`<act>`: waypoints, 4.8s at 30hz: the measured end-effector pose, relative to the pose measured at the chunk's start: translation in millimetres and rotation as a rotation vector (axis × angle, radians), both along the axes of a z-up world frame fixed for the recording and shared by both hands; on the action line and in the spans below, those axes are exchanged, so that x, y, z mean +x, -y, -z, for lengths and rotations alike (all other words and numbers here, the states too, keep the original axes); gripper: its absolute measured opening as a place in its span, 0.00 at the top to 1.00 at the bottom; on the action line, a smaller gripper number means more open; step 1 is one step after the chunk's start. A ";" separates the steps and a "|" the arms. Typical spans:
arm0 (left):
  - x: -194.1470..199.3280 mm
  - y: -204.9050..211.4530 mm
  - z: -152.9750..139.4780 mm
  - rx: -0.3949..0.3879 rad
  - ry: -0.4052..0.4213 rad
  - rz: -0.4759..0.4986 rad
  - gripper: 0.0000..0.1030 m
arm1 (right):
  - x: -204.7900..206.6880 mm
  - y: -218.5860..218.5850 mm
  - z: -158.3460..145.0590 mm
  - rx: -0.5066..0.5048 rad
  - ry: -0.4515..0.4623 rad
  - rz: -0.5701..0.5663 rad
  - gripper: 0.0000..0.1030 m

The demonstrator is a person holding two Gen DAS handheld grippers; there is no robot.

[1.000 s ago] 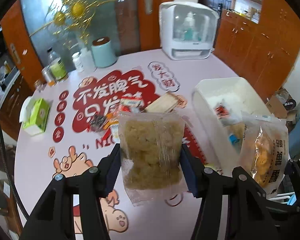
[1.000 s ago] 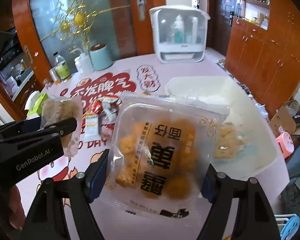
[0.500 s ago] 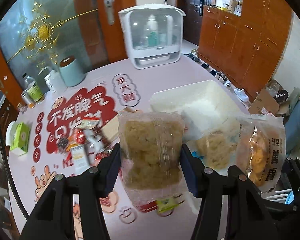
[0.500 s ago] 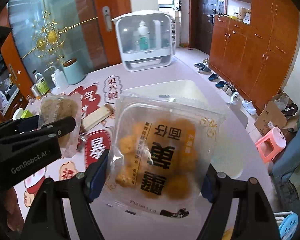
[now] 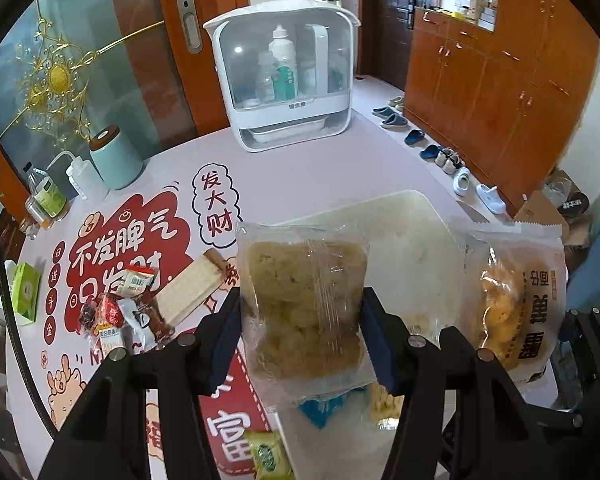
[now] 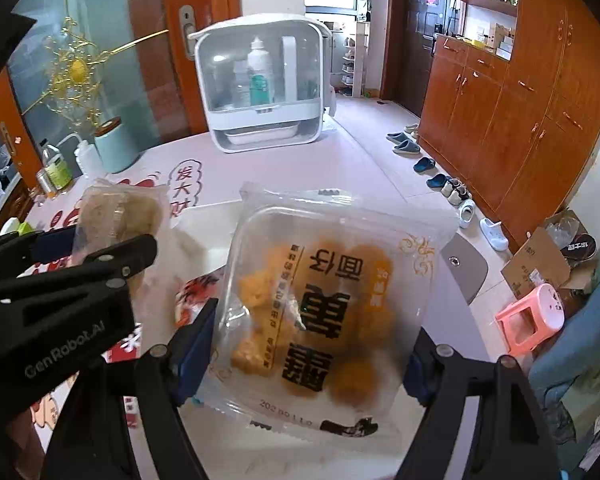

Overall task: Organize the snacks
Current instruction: 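Carry the cracker bag and yellow cookie pack over the white tray, then open both tools to drop the two packs into the white tray, then move both tools back over the snack pile, then grasp the yellow OATS stick with the left tool while the right tool grasps the red packet, then carry the OATS stick and red packet over the white tray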

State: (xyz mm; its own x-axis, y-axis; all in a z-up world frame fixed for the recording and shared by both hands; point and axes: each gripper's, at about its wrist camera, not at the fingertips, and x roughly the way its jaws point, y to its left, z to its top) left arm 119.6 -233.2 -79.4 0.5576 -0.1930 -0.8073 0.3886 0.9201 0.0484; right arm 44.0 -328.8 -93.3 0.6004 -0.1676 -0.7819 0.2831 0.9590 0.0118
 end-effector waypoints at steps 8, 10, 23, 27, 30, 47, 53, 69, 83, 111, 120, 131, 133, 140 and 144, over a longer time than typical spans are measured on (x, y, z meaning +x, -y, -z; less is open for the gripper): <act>23.0 6.7 -0.2 -0.013 0.014 -0.044 0.16 | 26.8 18.4 15.8 0.041 -0.031 -0.026 0.15; 25.0 3.5 -4.3 -0.023 0.024 -0.045 0.15 | 25.7 17.1 9.8 0.011 0.012 -0.038 0.08; 23.3 -42.7 -21.0 -0.050 0.034 -0.158 0.15 | 19.7 26.0 -23.7 0.078 0.071 -0.050 0.03; 15.2 -56.7 -25.9 -0.055 0.038 -0.171 0.15 | 14.9 20.5 -30.2 0.078 0.071 -0.063 0.03; 8.3 -64.5 -29.0 -0.050 0.046 -0.177 0.15 | 10.0 15.0 -32.9 0.086 0.065 -0.072 0.03; -61.1 -168.1 -37.6 -0.009 0.059 -0.258 0.15 | -33.6 -38.1 -20.6 0.117 -0.004 -0.113 0.03; -73.4 -221.1 -33.9 0.014 0.052 -0.282 0.15 | -40.0 -52.9 -22.8 0.102 -0.002 -0.052 0.03; -12.5 -342.4 -12.0 0.021 0.014 -0.273 0.15 | 14.8 -187.5 -26.0 0.035 0.001 -0.096 0.08; 72.0 -340.6 84.3 0.067 -0.087 -0.230 0.15 | 113.9 -242.1 70.1 0.146 -0.234 -0.111 0.27; 113.4 -317.9 161.3 -0.003 -0.278 -0.296 0.15 | 142.5 -227.6 143.2 0.329 -0.371 -0.106 0.48; 123.0 -291.9 183.6 -0.015 -0.370 -0.315 0.42 | 128.5 -220.8 142.3 0.298 -0.372 -0.107 0.49; 114.1 -292.7 169.8 0.003 -0.335 -0.308 0.64 | 111.4 -226.3 127.9 0.289 -0.344 -0.159 0.50; 109.7 -291.9 160.7 -0.001 -0.318 -0.303 0.64 | 107.1 -227.7 122.1 0.287 -0.333 -0.172 0.50; 67.0 -285.3 115.2 0.014 -0.218 -0.247 0.64 | 84.2 -232.8 98.1 0.284 -0.285 -0.210 0.51; 39.4 -278.2 92.5 0.009 -0.187 -0.205 0.64 | 69.0 -232.8 84.0 0.282 -0.257 -0.228 0.51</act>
State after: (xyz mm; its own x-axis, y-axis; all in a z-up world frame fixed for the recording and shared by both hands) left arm 158.9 45.0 -171.9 0.4255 -0.0841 -0.9011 0.1977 0.9803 0.0019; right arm 113.0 -96.0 -177.3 0.3776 0.1883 -0.9066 0.0924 0.9666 0.2392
